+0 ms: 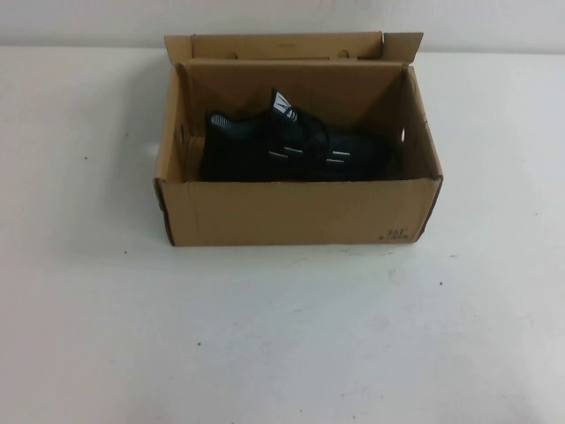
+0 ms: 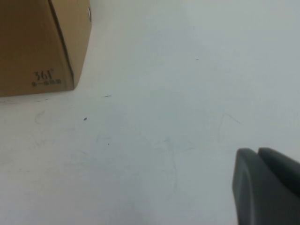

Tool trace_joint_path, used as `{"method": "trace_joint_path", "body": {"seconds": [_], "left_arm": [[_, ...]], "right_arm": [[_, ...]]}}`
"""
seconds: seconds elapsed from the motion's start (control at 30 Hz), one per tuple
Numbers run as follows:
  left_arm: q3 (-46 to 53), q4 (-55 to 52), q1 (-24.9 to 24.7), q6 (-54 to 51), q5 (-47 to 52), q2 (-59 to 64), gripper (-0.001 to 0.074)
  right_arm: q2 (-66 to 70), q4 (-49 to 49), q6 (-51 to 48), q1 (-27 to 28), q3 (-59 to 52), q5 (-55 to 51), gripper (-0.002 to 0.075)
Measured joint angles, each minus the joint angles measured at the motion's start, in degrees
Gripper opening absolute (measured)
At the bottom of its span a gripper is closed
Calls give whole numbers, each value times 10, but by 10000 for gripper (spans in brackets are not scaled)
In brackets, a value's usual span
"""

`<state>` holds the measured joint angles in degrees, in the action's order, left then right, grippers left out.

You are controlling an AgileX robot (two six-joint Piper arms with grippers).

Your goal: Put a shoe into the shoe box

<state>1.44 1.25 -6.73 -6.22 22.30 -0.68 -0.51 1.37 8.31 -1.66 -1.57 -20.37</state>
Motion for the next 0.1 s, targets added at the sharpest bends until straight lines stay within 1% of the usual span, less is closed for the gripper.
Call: {"method": "trace_joint_path", "body": {"seconds": [0.1], "left_arm": [[0, -1, 0, 0, 0, 0, -1]], "right_arm": [[0, 0, 0, 0, 0, 0, -17]]}}
